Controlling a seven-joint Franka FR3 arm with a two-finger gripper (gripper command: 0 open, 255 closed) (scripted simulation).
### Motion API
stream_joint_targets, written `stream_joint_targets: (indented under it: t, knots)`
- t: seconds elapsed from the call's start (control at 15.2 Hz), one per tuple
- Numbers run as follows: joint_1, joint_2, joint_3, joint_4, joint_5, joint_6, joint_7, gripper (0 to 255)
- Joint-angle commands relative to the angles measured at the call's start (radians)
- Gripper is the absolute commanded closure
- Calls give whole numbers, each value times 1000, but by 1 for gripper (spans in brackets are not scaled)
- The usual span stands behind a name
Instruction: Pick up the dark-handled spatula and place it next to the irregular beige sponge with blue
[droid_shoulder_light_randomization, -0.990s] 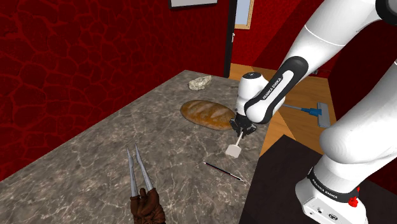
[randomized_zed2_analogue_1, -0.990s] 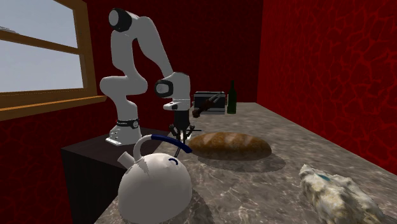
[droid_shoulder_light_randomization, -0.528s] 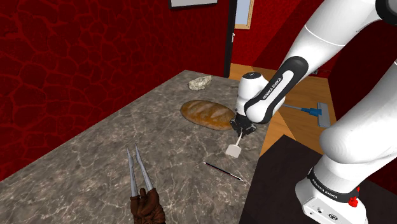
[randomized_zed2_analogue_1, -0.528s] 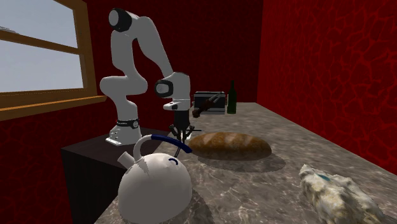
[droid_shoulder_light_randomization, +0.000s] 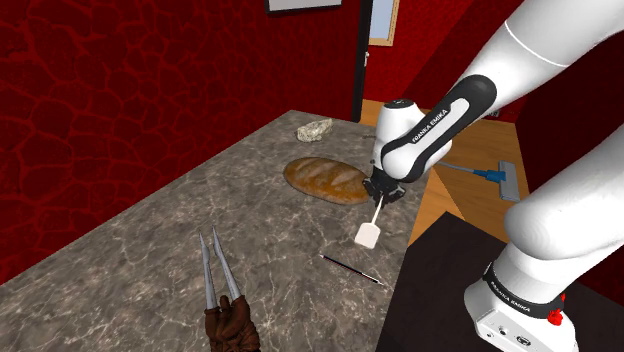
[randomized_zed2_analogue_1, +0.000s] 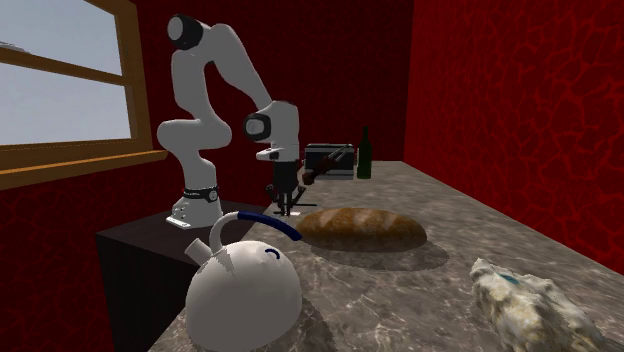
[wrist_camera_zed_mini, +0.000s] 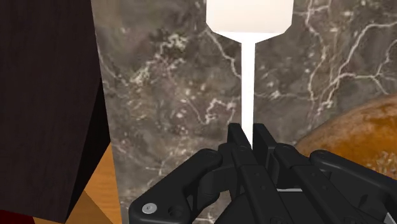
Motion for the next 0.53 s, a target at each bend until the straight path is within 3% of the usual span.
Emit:
stream_joint_targets:
  t: [0.0,0.46]
  knots:
    - [11,-34,-8,3,25,-37,-20,255]
    - [42,-147,-36,26,75,-169,-63,255]
